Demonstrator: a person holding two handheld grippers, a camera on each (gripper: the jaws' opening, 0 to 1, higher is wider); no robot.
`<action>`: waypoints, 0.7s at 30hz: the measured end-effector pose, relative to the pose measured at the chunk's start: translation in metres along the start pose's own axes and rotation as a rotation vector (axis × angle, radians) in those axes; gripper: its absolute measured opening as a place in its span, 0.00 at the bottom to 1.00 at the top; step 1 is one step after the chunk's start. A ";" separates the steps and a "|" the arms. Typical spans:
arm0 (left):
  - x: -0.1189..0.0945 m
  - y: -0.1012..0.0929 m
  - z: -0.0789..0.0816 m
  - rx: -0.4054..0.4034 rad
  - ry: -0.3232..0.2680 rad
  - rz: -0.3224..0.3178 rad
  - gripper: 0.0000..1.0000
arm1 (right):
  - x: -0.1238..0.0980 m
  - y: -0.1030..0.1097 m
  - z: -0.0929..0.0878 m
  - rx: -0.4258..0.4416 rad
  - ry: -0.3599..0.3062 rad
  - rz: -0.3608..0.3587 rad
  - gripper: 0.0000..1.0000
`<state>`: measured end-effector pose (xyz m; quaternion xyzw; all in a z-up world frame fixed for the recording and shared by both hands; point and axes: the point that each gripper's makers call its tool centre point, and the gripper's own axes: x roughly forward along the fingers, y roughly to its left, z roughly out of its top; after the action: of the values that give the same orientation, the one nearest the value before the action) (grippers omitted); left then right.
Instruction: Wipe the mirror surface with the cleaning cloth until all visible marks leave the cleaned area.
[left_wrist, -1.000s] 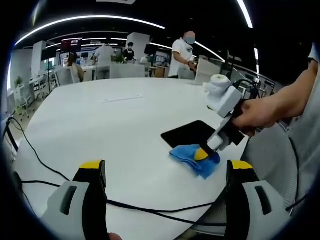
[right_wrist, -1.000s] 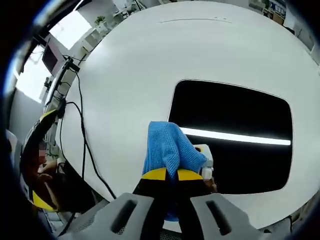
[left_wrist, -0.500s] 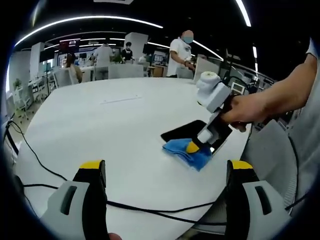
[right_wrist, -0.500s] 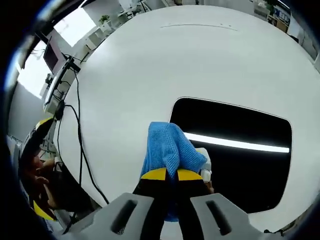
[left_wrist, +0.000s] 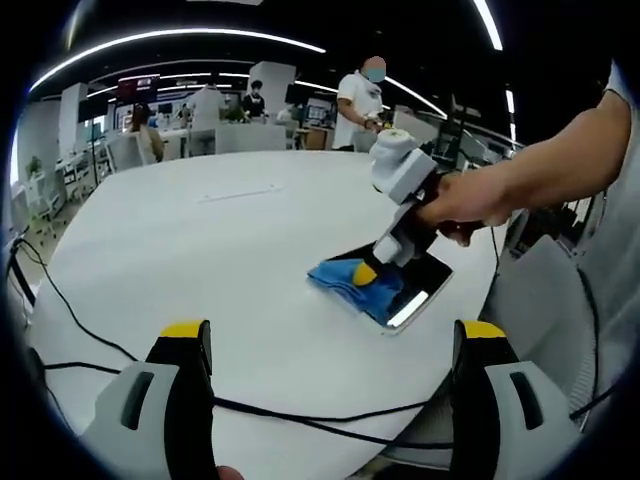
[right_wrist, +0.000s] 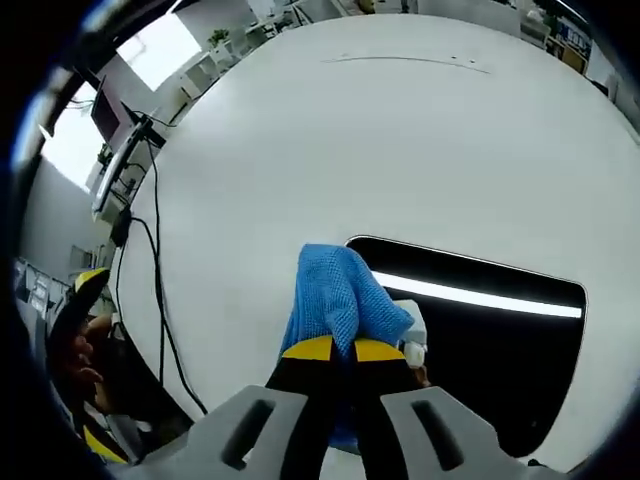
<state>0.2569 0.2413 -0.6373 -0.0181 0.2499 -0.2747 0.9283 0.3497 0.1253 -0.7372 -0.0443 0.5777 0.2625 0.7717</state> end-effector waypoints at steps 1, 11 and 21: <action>0.000 0.000 0.000 -0.003 0.001 0.001 0.99 | 0.001 -0.001 0.002 0.000 -0.001 -0.001 0.00; 0.001 0.000 -0.002 -0.021 0.001 0.008 0.99 | 0.007 -0.012 0.024 0.032 -0.003 0.027 0.00; -0.007 0.012 -0.001 -0.041 -0.009 0.038 0.99 | 0.010 -0.013 0.037 -0.018 -0.005 0.007 0.00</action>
<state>0.2570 0.2554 -0.6374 -0.0336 0.2514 -0.2518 0.9340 0.3899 0.1320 -0.7371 -0.0485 0.5736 0.2703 0.7717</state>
